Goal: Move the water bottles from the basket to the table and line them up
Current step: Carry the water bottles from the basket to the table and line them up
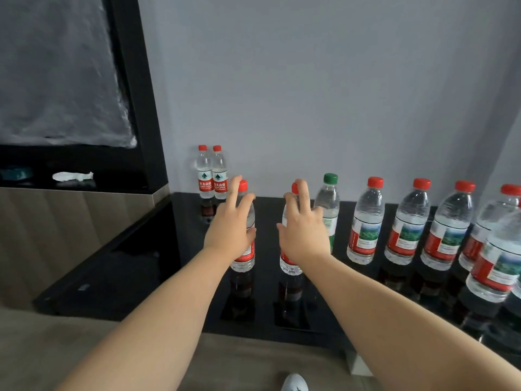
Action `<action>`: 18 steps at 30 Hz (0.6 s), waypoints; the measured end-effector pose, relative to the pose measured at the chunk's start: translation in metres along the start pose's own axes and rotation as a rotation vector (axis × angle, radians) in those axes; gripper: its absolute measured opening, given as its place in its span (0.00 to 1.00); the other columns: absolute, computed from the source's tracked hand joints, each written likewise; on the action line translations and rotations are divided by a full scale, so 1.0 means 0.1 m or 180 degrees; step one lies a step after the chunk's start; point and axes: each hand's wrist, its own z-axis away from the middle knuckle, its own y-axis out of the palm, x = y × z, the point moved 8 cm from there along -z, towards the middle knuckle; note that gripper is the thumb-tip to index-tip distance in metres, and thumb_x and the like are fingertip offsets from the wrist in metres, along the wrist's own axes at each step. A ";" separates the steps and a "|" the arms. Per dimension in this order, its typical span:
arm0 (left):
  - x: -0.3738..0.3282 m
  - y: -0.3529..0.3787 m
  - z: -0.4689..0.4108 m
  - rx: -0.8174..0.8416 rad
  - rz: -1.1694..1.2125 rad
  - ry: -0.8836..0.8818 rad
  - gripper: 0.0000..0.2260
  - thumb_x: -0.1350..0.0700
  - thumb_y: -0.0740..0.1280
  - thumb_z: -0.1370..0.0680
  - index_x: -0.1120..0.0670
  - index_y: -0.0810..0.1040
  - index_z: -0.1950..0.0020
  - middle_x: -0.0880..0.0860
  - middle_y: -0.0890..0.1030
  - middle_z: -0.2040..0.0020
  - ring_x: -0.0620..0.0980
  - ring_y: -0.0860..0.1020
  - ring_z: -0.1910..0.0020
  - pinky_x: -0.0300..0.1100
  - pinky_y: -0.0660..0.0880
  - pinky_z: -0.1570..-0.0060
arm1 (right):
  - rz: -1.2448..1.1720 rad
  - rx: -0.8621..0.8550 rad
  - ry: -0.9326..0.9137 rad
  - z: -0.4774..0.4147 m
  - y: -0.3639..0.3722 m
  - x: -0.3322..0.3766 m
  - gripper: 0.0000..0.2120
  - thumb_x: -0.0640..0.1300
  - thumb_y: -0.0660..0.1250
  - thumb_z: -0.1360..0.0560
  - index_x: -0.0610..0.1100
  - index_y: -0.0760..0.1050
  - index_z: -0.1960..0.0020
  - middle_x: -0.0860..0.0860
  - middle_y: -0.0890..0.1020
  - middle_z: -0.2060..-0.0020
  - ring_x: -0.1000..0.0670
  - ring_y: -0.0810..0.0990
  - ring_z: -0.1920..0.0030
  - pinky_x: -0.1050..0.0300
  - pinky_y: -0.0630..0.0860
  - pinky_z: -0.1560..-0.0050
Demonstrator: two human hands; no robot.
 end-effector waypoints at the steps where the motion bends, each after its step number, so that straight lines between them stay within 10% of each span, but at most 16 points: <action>1: 0.03 -0.01 0.00 0.0009 -0.0008 -0.0018 0.30 0.56 0.79 0.28 0.47 0.68 0.32 0.48 0.41 0.17 0.55 0.77 0.41 0.50 0.82 0.47 | -0.0011 0.0005 -0.0017 -0.01 0.02 0.04 0.32 0.49 0.72 0.21 0.46 0.59 0.23 0.52 0.42 0.19 0.35 0.74 0.42 0.45 0.80 0.54; 18: 0.06 -0.20 -0.08 0.0105 -0.1019 0.0017 0.38 0.44 0.82 0.35 0.47 0.69 0.30 0.53 0.56 0.21 0.58 0.72 0.33 0.52 0.78 0.41 | 0.0521 0.0228 -0.0461 -0.13 -0.04 0.22 0.27 0.56 0.69 0.20 0.46 0.64 0.28 0.47 0.47 0.22 0.37 0.73 0.40 0.43 0.83 0.53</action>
